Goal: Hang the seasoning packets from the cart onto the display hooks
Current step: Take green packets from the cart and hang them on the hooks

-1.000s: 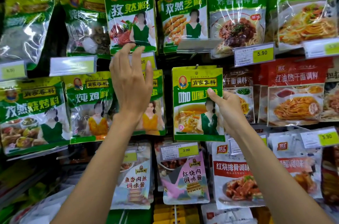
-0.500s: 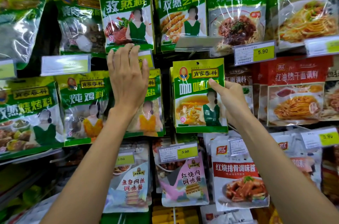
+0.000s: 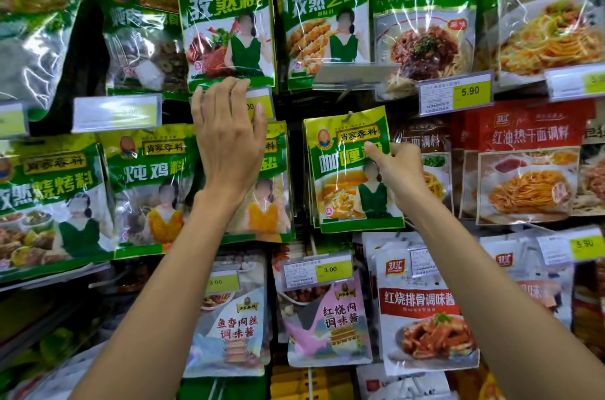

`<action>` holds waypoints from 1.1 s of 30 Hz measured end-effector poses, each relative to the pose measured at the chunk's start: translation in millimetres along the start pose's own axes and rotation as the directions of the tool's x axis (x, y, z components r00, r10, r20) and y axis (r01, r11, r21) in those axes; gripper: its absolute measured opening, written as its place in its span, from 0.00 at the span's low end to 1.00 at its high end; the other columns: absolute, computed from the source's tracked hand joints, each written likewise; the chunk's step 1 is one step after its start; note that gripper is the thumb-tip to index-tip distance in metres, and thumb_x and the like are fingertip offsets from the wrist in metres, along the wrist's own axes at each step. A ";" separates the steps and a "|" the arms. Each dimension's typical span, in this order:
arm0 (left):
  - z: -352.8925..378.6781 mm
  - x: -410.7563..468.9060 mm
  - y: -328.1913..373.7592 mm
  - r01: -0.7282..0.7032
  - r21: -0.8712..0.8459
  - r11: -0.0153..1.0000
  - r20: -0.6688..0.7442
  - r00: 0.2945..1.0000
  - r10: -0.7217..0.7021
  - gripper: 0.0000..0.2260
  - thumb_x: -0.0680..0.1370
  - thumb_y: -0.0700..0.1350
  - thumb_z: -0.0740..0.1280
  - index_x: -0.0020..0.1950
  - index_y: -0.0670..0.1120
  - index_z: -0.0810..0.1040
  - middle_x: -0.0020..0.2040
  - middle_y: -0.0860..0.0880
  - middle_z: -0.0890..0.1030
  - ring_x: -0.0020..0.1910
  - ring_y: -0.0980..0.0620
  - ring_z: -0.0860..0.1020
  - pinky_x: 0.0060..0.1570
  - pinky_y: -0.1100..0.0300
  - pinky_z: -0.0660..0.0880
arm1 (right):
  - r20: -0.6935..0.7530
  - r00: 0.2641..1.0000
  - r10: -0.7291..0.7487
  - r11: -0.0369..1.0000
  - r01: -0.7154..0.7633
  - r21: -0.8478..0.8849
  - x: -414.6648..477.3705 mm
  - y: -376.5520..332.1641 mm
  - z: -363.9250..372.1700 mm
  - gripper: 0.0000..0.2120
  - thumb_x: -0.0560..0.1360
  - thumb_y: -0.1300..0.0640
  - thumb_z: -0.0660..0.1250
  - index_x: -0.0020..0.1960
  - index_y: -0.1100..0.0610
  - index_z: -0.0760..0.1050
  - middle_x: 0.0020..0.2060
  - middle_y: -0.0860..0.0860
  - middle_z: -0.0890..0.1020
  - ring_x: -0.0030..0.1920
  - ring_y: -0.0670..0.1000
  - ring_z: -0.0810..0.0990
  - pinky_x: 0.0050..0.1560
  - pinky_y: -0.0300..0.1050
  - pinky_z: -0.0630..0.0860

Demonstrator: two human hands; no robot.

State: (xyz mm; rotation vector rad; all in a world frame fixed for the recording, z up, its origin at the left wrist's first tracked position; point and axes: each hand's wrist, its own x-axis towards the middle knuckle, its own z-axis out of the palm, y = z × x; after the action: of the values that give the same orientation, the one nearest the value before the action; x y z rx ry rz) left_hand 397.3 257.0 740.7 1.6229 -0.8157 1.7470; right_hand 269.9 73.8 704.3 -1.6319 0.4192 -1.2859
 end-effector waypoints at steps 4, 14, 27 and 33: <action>-0.3 -0.1 -0.3 -0.011 -0.001 1.000 -0.007 1.000 0.011 0.16 0.81 0.46 0.56 0.63 0.38 0.73 0.60 0.39 0.76 0.62 0.40 0.73 0.71 0.47 0.58 | -0.050 0.994 -0.095 0.987 0.087 -0.133 3.7 2.4 2.2 0.13 0.77 0.52 0.69 0.40 0.62 0.78 0.26 0.52 0.70 0.28 0.49 0.65 0.30 0.43 0.60; -16.9 -8.3 19.6 -0.022 -0.107 0.994 -0.136 0.991 0.007 0.14 0.80 0.41 0.59 0.63 0.37 0.74 0.62 0.39 0.76 0.63 0.40 0.73 0.69 0.49 0.62 | -0.128 0.972 -0.196 0.951 0.157 -0.265 -24.8 11.8 -32.0 0.11 0.78 0.52 0.67 0.44 0.60 0.81 0.36 0.49 0.80 0.36 0.45 0.76 0.41 0.43 0.71; -54.5 -235.7 234.7 0.573 -0.668 0.475 0.712 0.678 0.183 0.11 0.83 0.42 0.57 0.55 0.39 0.77 0.49 0.44 0.79 0.49 0.47 0.77 0.50 0.55 0.72 | -0.214 0.970 0.118 0.902 -0.195 -0.385 -213.3 118.3 -220.1 0.18 0.82 0.55 0.60 0.43 0.67 0.79 0.35 0.61 0.82 0.37 0.59 0.80 0.41 0.57 0.78; -85.1 -351.6 337.4 0.779 -0.517 0.354 0.821 0.334 0.463 0.13 0.83 0.42 0.57 0.50 0.36 0.78 0.36 0.44 0.77 0.34 0.52 0.74 0.34 0.59 0.66 | -0.511 0.787 0.344 0.714 -0.573 -0.402 -336.9 188.8 -305.3 0.15 0.81 0.57 0.62 0.41 0.64 0.80 0.35 0.58 0.82 0.34 0.50 0.79 0.40 0.48 0.72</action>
State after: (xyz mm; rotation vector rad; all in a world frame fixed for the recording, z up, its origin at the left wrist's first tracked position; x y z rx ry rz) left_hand 102.3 104.2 374.2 1.5197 -1.5956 -0.3936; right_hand -72.8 94.2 351.4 -1.5298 1.4865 -1.1445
